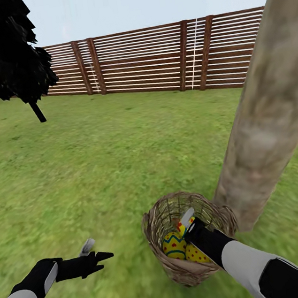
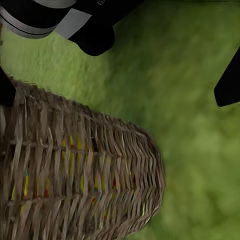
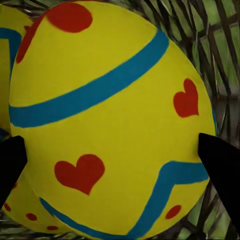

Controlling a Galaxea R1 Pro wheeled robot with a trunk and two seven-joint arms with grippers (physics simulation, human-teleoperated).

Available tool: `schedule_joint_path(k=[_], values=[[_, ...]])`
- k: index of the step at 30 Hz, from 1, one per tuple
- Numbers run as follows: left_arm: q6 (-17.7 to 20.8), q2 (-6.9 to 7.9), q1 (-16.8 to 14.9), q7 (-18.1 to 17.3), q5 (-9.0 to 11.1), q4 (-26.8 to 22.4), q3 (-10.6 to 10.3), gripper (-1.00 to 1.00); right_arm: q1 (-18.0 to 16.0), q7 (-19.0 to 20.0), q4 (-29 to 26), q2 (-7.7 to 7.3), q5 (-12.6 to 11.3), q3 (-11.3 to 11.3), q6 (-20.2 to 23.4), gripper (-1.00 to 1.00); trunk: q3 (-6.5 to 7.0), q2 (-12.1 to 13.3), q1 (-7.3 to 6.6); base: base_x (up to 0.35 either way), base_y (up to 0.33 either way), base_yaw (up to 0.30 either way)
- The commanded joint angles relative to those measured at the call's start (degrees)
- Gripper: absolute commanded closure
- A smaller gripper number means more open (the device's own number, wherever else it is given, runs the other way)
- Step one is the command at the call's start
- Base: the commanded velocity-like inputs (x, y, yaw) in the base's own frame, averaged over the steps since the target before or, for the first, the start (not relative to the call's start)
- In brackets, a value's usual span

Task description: Take the three Easter eggs out of the wicker basket on the lawn in the garden, then place them on the lawn next to a single tree (choose any tree) so that all three eggs are next to the same tree and none are left in the basket.

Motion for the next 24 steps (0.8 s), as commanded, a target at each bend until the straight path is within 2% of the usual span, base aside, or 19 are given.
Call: schedule_joint_path(k=[1,7,13,19,24], values=[[0.5,0.01,0.0,0.0,0.2,0.0,0.0,-1.0,0.0,0.1,-0.1,-0.11,0.5,0.1,0.3,1.0,0.18,0.0,-0.06,-0.072,0.0,0.0],[0.6,-0.05,0.0,0.0,0.2,0.0,0.0,-1.0,0.0,1.0,-0.3,-0.15,0.4,0.0,0.0,1.0,1.51,0.1,-0.21,-0.009,0.0,0.0],[0.5,-0.17,0.0,0.1,0.1,0.0,0.0,-1.0,0.0,6.2,-0.4,-0.25,0.2,-1.0,-0.1,1.0,2.84,0.2,-0.37,0.0,0.0,0.0],[0.5,-0.18,0.0,0.2,0.1,0.0,0.0,-1.0,0.0,7.0,-0.4,-0.25,0.1,-1.1,0.0,1.0,4.17,0.2,-0.52,0.0,0.0,0.0],[0.5,-0.17,0.0,0.3,0.1,0.0,0.0,-1.0,-0.1,10.3,-1.5,-0.93,0.1,-1.1,0.1,1.0,5.28,0.3,-0.65,0.0,0.0,0.0]])
